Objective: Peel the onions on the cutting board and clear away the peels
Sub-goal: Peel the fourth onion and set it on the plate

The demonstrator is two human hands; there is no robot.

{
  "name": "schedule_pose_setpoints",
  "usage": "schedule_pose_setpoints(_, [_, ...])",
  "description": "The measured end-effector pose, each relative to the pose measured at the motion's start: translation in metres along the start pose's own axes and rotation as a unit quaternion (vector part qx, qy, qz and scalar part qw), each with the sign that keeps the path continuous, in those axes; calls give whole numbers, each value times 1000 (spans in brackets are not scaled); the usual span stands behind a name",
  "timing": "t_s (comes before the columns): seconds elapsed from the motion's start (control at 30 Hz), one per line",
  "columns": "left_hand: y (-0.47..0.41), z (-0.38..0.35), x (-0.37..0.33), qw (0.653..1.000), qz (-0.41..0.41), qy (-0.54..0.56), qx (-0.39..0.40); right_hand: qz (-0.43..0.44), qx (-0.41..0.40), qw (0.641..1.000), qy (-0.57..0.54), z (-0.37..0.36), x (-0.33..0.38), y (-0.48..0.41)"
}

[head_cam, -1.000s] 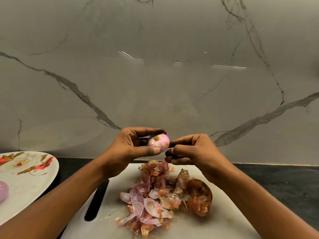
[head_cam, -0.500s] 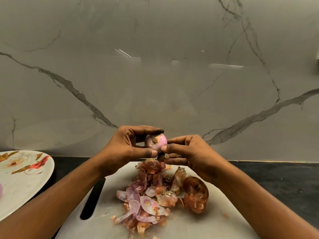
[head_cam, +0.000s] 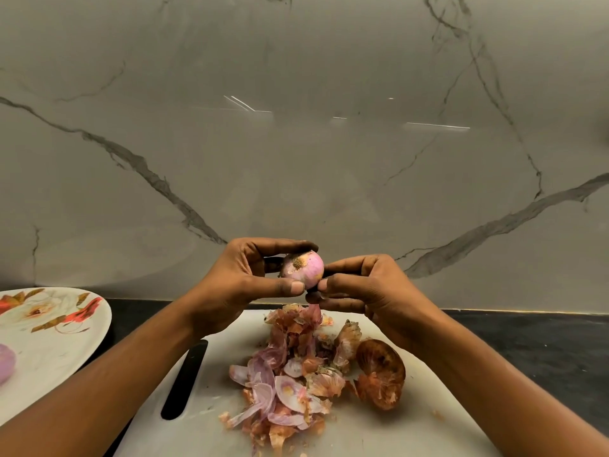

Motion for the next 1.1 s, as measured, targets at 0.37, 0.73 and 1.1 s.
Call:
schedule_pose_setpoints(0.37, [1, -2, 2, 1000, 10, 14, 8, 9, -31, 999, 25, 3, -4, -1])
schedule_pose_setpoints(0.73, [1, -2, 2, 1000, 13, -17, 8, 0, -15, 1000, 26, 0, -1, -1])
schedule_pose_setpoints(1.1, [0, 0, 4, 1000, 17, -8, 16, 17, -30, 998, 54, 3, -3, -2])
Point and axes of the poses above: each hand's wrist, its own y-axis away from the middle knuckle, its own z-axis out of the back of the hand, x = y × z, the point moved 5 cm from there along -y, towards the middle knuckle, and after that the axes turned 8 degrees about y, right-handed, at the moved point
